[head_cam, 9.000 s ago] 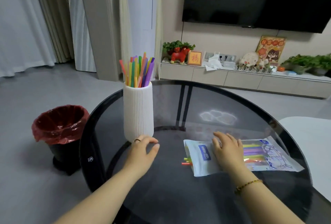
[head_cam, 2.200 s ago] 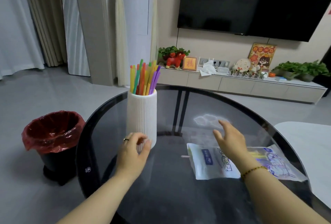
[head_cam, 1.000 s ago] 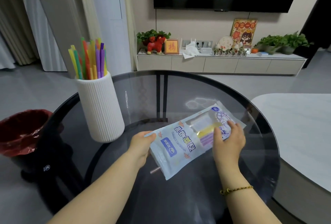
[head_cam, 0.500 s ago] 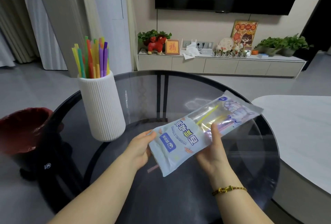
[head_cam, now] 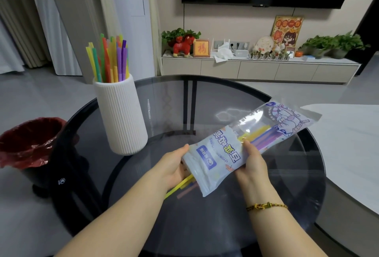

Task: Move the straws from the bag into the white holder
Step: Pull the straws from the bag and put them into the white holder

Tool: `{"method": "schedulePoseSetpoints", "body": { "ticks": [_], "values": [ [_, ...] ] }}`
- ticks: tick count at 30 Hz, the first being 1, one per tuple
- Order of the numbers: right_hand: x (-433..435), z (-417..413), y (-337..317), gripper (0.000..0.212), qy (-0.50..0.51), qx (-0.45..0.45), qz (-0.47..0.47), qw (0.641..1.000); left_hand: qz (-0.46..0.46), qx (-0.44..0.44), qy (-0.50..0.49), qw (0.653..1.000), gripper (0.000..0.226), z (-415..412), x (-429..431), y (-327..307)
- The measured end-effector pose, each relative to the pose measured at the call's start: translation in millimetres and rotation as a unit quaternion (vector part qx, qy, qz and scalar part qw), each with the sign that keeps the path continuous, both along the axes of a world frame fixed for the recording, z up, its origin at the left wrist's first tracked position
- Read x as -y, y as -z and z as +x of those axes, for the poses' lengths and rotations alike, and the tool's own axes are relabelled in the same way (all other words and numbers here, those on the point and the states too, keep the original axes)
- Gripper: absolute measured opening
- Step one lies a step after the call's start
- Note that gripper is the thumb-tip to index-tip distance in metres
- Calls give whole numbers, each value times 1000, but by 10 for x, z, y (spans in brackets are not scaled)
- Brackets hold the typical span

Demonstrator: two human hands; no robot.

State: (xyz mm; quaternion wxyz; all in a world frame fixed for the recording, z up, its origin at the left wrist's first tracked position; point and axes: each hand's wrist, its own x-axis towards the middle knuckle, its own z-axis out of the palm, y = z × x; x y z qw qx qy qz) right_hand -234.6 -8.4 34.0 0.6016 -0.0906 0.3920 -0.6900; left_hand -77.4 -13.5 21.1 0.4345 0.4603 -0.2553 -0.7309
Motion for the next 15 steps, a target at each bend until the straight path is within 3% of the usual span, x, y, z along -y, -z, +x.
{"method": "schedulePoseSetpoints", "body": {
  "ticks": [6,10,12,13,15],
  "values": [
    [16,-78,2,12,29,0,24,999,-72,74,57,993,24,110,-64,-33],
    [29,-141,-25,12,45,3,26,999,-152,214,153,953,18,158,-163,-89],
    [36,-193,-52,11,50,4,28,998,-167,286,145,932,12,208,-161,-95],
    [34,-215,-67,11,52,0,33,998,-167,285,128,935,18,247,-156,-81],
    [31,-237,-121,12,61,-12,38,997,-128,188,70,971,23,304,-179,-70]
  ]
}}
